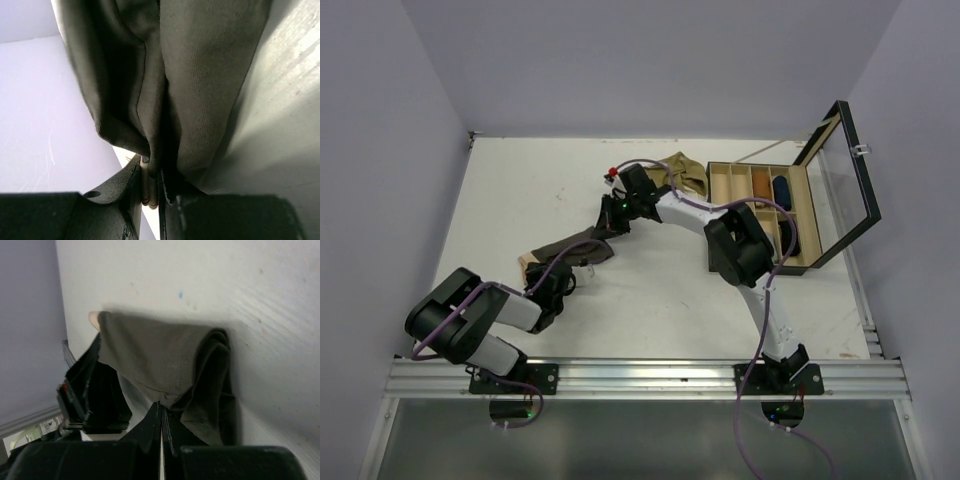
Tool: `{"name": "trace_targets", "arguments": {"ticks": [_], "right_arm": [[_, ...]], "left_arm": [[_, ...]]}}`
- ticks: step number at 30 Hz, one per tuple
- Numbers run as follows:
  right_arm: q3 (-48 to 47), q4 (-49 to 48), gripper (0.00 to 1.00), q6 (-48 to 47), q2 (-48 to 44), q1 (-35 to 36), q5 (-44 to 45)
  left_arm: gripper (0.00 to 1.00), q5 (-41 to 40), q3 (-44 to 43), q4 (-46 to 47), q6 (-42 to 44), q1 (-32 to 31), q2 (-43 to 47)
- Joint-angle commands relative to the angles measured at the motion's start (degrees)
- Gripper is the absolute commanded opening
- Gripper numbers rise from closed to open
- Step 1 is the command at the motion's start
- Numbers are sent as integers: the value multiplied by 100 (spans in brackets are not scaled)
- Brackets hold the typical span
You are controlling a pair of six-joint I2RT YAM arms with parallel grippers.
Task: Roll the underwear
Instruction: Fold the underwear
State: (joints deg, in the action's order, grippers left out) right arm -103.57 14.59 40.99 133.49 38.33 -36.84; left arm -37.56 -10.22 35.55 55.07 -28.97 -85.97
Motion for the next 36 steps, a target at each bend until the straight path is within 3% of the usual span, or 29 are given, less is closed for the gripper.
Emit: {"name": "trace_targets", "arguments": {"ticks": [1, 8, 11, 14, 25, 29, 36], "right_arm": [[363, 175, 0, 67, -131, 105, 0], [346, 421, 0, -337, 476, 131, 299], [206, 632, 0, -521, 590, 131, 457], [48, 755, 0, -688, 643, 131, 572], [-137, 1151, 0, -1294, 591, 122, 520], [-259, 1362, 0, -1874, 573, 105, 503], [-453, 1546, 0, -2420, 529, 114, 432]], "left_arm": [[19, 776, 284, -778, -506, -3, -148], [20, 1452, 74, -2103, -611, 5, 1265], [25, 1866, -181, -3043, -734, -3, 1943], [37, 2121, -235, -3851, -673, 6, 2443], [45, 2200, 29, -5145, -199, 6, 3551], [57, 2419, -68, -6118, -14, 6, 4455], [65, 3017, -428, -7237, 22, 6, 5284]]}}
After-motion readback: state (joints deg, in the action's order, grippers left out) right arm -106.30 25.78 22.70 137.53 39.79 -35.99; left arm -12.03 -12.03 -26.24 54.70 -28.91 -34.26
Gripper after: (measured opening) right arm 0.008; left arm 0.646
